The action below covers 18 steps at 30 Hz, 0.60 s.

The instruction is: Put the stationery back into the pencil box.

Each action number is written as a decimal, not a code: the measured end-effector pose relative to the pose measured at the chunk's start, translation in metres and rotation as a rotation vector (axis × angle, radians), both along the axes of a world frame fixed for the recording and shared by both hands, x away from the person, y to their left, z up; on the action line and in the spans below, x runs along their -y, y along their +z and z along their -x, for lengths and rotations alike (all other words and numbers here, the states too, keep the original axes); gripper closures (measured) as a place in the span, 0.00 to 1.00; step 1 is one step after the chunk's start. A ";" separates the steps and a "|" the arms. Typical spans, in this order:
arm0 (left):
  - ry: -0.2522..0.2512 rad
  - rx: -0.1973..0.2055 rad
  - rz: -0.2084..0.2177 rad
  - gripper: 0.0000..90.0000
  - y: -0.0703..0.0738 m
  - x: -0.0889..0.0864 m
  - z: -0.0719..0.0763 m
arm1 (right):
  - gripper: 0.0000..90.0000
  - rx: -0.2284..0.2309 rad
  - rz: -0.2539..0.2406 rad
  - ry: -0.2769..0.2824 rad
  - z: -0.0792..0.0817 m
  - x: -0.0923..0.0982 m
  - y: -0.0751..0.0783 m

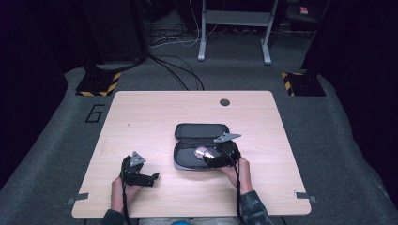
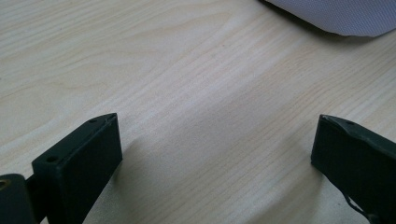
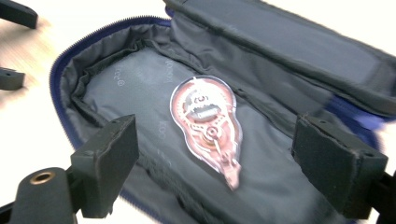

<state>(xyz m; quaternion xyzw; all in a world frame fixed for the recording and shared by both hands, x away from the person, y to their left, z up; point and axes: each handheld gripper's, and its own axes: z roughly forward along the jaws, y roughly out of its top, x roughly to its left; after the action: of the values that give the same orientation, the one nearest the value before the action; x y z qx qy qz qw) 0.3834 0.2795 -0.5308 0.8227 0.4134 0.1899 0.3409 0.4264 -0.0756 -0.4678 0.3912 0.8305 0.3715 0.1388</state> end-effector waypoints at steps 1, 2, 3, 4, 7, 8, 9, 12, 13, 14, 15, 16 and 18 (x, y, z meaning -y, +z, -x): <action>0.000 0.000 0.000 0.02 0.000 0.000 0.000 | 0.16 -0.002 -0.003 -0.008 0.002 0.003 0.002; 0.002 0.000 0.002 0.02 0.000 0.000 0.000 | 0.15 0.008 -0.002 -0.013 0.005 0.008 0.005; 0.000 0.000 0.000 0.02 0.000 0.000 0.000 | 0.15 0.010 -0.004 -0.022 0.008 0.012 0.008; 0.000 0.000 0.000 0.02 0.000 0.000 0.000 | 0.15 0.019 -0.006 -0.025 0.009 0.016 0.009; 0.000 0.000 0.000 0.02 0.000 0.000 0.000 | 0.14 0.032 -0.012 -0.055 0.018 0.031 0.015; 0.000 0.000 0.000 0.02 0.000 0.000 0.000 | 0.13 0.041 -0.007 -0.059 0.020 0.034 0.015; 0.000 0.000 0.000 0.02 0.000 0.000 0.000 | 0.13 0.050 -0.001 -0.071 0.024 0.041 0.016; 0.001 0.000 0.001 0.02 0.000 0.000 0.000 | 0.13 0.062 0.007 -0.104 0.031 0.056 0.016; 0.002 0.000 0.002 0.02 0.000 0.000 0.000 | 0.13 0.058 0.012 -0.117 0.034 0.061 0.016; 0.003 0.000 0.001 0.02 0.000 0.000 0.000 | 0.13 0.063 0.013 -0.127 0.036 0.066 0.015; 0.003 0.000 0.001 0.02 0.000 0.000 0.000 | 0.13 0.067 0.017 -0.136 0.038 0.070 0.014; 0.000 0.000 0.000 0.02 0.000 0.000 0.000 | 0.13 0.063 0.016 -0.154 0.041 0.077 0.013; 0.000 0.000 0.000 0.02 0.000 0.000 0.000 | 0.13 0.072 0.021 -0.174 0.044 0.086 0.011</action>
<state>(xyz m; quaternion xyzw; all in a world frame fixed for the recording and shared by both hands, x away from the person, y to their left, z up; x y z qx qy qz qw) 0.3834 0.2795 -0.5308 0.8228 0.4133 0.1899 0.3409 0.3824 -0.1615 -0.4572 0.4468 0.7917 0.3631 0.2042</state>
